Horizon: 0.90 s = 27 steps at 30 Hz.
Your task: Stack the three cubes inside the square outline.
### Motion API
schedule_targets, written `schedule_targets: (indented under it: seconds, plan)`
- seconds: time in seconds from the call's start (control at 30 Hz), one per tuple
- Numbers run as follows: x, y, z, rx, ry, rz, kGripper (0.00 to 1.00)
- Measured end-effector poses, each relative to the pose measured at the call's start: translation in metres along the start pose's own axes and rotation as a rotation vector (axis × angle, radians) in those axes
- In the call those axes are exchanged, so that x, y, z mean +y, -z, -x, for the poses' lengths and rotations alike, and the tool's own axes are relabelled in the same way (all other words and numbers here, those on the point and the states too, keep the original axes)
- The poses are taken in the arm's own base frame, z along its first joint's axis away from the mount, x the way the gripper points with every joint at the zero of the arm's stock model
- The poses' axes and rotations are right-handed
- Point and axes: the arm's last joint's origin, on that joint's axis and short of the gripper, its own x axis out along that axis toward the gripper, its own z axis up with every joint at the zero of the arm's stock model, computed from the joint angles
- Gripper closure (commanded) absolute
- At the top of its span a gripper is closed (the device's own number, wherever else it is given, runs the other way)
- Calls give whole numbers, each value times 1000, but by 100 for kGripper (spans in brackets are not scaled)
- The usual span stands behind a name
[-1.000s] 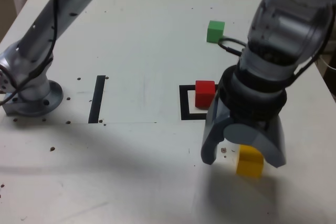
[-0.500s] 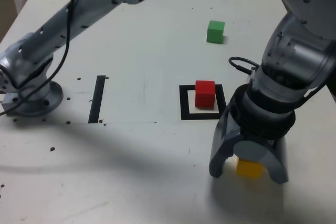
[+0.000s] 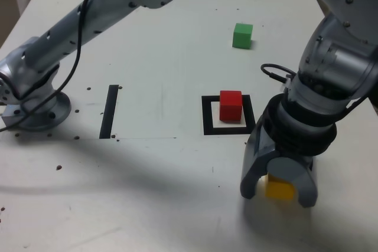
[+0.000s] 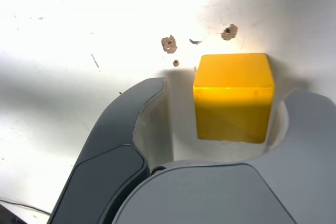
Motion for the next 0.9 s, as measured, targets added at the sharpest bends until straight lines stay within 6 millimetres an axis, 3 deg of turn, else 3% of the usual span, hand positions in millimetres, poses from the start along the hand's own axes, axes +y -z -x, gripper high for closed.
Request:
schedule_targets:
  seconds: [0.67,0.9]
  plan:
    - [1,1,0,8,-16,0,72]
    - [7,31,27,-14,-64,1,72]
